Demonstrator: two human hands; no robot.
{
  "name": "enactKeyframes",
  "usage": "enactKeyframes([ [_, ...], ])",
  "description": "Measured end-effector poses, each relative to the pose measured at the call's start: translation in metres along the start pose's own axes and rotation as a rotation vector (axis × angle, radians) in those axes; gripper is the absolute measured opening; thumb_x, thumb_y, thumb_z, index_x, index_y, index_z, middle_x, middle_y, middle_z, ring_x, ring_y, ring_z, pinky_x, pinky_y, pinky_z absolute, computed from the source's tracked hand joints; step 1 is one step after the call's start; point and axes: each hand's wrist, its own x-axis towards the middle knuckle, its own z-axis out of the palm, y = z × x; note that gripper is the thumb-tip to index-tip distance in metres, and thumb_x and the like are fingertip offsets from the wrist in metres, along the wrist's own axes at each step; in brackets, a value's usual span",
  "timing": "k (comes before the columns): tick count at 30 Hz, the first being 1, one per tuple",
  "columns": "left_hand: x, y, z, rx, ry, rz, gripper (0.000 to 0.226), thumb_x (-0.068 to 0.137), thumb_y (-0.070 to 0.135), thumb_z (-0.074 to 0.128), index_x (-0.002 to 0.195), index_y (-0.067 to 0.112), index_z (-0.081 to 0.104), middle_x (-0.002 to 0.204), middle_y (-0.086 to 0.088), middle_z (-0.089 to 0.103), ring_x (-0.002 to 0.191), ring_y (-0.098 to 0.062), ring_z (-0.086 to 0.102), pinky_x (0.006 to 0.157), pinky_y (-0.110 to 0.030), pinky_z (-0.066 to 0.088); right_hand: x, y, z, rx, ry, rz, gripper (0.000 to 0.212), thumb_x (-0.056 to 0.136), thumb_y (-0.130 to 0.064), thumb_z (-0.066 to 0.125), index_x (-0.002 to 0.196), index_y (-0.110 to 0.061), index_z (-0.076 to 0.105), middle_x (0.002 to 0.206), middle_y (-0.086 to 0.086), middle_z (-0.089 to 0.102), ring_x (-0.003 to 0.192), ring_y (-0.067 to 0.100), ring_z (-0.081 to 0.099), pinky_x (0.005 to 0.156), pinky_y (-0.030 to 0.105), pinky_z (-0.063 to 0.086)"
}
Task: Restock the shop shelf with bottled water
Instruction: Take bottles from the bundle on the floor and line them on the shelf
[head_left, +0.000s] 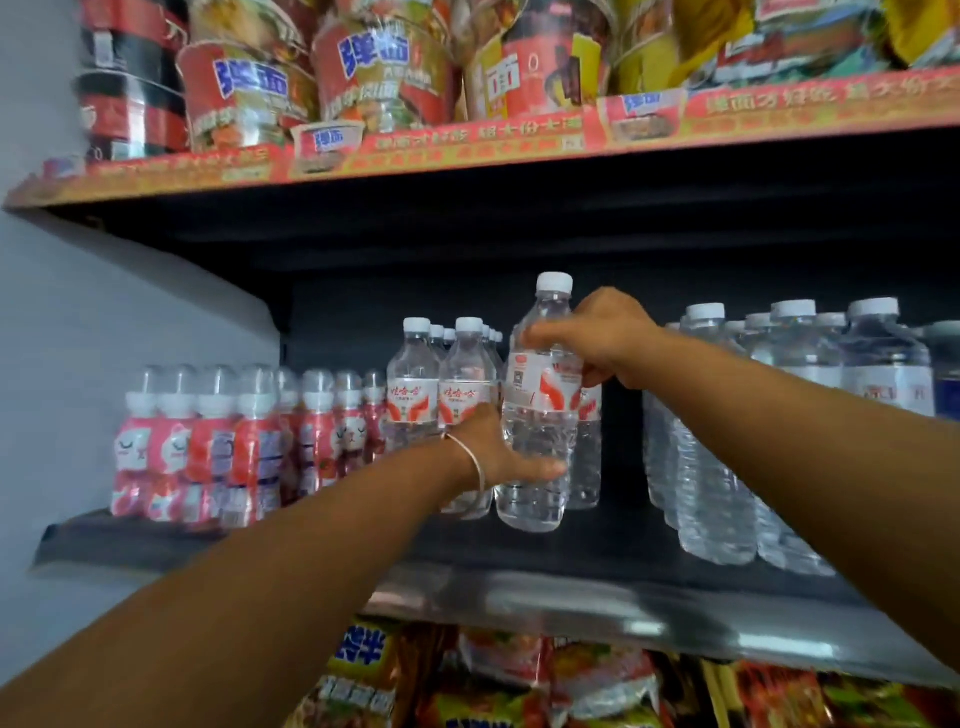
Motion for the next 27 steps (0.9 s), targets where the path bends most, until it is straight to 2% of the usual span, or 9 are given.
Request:
enactKeyframes([
  [6, 0.028, -0.031, 0.016, -0.137, 0.089, -0.021, 0.062, 0.065, 0.012, 0.083, 0.119, 0.014, 0.054, 0.114, -0.001, 0.065, 0.106, -0.019, 0.060, 0.095, -0.037, 0.049, 0.022, 0.012, 0.022, -0.147, -0.040, 0.040, 0.048, 0.067, -0.046, 0.078, 0.090, -0.006, 0.064, 0.089, 0.012, 0.069, 0.079, 0.027, 0.069, 0.075, 0.042, 0.059],
  [9, 0.039, -0.043, 0.019, -0.171, 0.046, -0.061, 0.061, 0.064, 0.012, 0.082, 0.118, 0.015, 0.055, 0.115, -0.003, 0.065, 0.108, -0.023, 0.060, 0.099, -0.042, 0.047, 0.027, 0.020, 0.025, -0.176, -0.101, 0.081, 0.057, 0.066, -0.054, 0.076, 0.096, -0.009, 0.063, 0.093, 0.010, 0.069, 0.082, 0.026, 0.069, 0.079, 0.040, 0.058],
  [12, 0.043, -0.045, 0.016, -0.153, -0.019, -0.076, 0.044, 0.072, 0.010, 0.077, 0.113, 0.011, 0.061, 0.115, -0.007, 0.067, 0.108, -0.026, 0.061, 0.099, -0.043, 0.047, 0.032, 0.027, 0.022, -0.060, -0.144, 0.086, 0.067, 0.070, -0.051, 0.074, 0.118, -0.008, 0.055, 0.109, 0.003, 0.063, 0.099, 0.027, 0.065, 0.090, 0.042, 0.052],
  [14, 0.044, -0.044, 0.013, -0.149, -0.047, -0.081, 0.030, 0.078, 0.007, 0.071, 0.107, 0.008, 0.062, 0.113, -0.009, 0.067, 0.105, -0.026, 0.062, 0.097, -0.042, 0.048, 0.037, 0.031, 0.019, 0.052, -0.195, 0.092, 0.058, 0.077, -0.041, 0.071, 0.123, -0.009, 0.055, 0.113, 0.002, 0.063, 0.106, 0.027, 0.062, 0.093, 0.043, 0.050],
  [16, 0.045, -0.044, 0.012, -0.127, -0.038, -0.104, 0.013, 0.081, 0.005, 0.069, 0.091, 0.011, 0.062, 0.097, -0.014, 0.068, 0.087, -0.024, 0.067, 0.084, -0.039, 0.054, 0.042, 0.035, 0.018, 0.107, -0.195, 0.109, 0.041, 0.082, -0.031, 0.066, 0.116, -0.010, 0.060, 0.108, 0.008, 0.067, 0.100, 0.026, 0.064, 0.090, 0.043, 0.052],
  [19, 0.044, -0.045, 0.014, -0.097, 0.053, -0.138, 0.022, 0.083, 0.003, 0.066, 0.068, 0.012, 0.052, 0.072, -0.015, 0.061, 0.048, -0.014, 0.059, 0.054, -0.028, 0.048, 0.040, 0.035, 0.019, 0.097, -0.143, 0.116, 0.030, 0.082, -0.029, 0.069, 0.105, -0.011, 0.063, 0.103, 0.005, 0.066, 0.096, 0.024, 0.063, 0.091, 0.043, 0.051],
  [21, 0.044, -0.042, 0.017, 0.001, 0.074, -0.114, 0.027, 0.078, 0.024, 0.074, 0.079, 0.009, 0.052, 0.078, -0.018, 0.060, 0.062, -0.023, 0.060, 0.059, -0.034, 0.051, 0.037, 0.034, 0.020, 0.080, -0.117, 0.123, 0.040, 0.078, -0.033, 0.073, 0.109, -0.009, 0.061, 0.097, 0.001, 0.061, 0.096, 0.022, 0.059, 0.094, 0.044, 0.050],
  [23, 0.043, -0.035, 0.018, 0.131, 0.064, -0.110, 0.056, 0.070, 0.049, 0.074, 0.100, 0.007, 0.053, 0.089, -0.020, 0.063, 0.082, -0.031, 0.064, 0.068, -0.036, 0.052, 0.033, 0.032, 0.023, 0.056, -0.074, 0.119, 0.056, 0.074, -0.038, 0.075, 0.116, -0.005, 0.056, 0.095, 0.002, 0.059, 0.096, 0.023, 0.059, 0.093, 0.043, 0.051],
  [27, 0.046, -0.030, 0.021, 0.199, 0.125, -0.115, 0.060, 0.073, 0.044, 0.074, 0.107, 0.000, 0.053, 0.096, -0.017, 0.067, 0.087, -0.031, 0.066, 0.073, -0.035, 0.054, 0.034, 0.031, 0.027, -0.018, -0.035, 0.114, 0.074, 0.071, -0.052, 0.074, 0.125, -0.007, 0.049, 0.114, 0.006, 0.057, 0.104, 0.028, 0.060, 0.092, 0.045, 0.051],
])
